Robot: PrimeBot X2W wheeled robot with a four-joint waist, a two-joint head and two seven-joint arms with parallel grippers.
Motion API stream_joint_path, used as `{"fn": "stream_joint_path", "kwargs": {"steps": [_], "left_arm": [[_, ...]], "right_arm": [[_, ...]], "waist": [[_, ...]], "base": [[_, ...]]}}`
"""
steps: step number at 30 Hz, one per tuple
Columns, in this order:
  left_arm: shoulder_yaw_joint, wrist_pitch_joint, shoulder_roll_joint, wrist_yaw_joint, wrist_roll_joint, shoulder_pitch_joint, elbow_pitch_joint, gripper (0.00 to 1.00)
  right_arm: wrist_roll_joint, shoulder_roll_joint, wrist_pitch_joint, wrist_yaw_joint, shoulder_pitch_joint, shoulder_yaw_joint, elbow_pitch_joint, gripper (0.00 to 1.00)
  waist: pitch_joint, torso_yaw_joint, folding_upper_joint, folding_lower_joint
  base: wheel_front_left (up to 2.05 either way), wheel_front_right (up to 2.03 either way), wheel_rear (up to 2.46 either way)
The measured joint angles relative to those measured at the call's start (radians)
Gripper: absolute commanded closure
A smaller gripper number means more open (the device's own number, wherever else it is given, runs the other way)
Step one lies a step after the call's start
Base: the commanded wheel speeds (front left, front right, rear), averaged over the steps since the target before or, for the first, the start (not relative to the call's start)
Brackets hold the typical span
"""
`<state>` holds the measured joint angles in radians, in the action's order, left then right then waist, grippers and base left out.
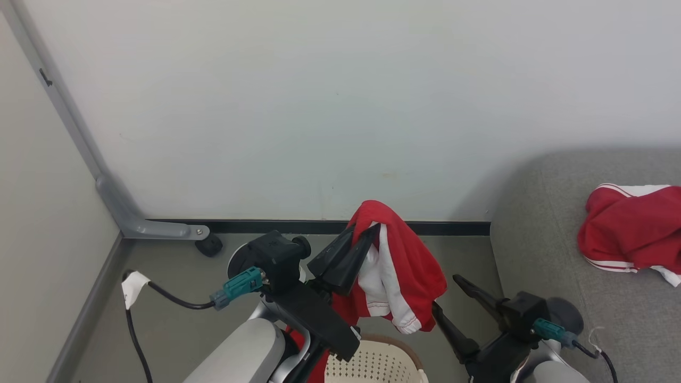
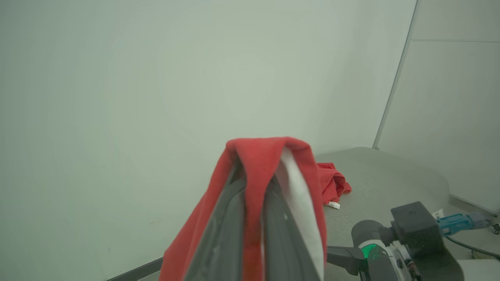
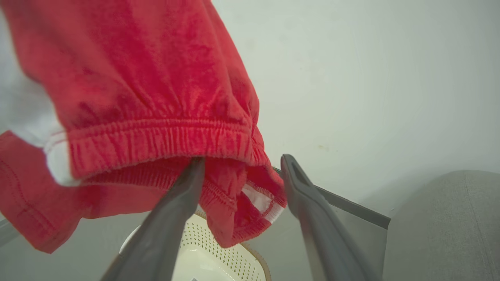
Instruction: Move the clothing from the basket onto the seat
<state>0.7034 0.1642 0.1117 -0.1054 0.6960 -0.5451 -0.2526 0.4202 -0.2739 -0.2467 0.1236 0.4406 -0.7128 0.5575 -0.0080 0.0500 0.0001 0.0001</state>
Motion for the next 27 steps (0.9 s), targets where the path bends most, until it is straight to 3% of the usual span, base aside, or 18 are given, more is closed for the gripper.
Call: {"fn": "stream_joint_path", "kwargs": {"steps": [27], "left_arm": [[0.043, -0.066, -0.004, 0.001, 0.007, 0.000, 0.016, 1.00]], "right_arm": [[0.021, 0.035, -0.002, 0.001, 0.212, -0.275, 0.201, 0.00]], "waist": [[0.019, 0.036, 0.0000, 0.0000]], "base": [[0.00, 0.00, 0.00]]}}
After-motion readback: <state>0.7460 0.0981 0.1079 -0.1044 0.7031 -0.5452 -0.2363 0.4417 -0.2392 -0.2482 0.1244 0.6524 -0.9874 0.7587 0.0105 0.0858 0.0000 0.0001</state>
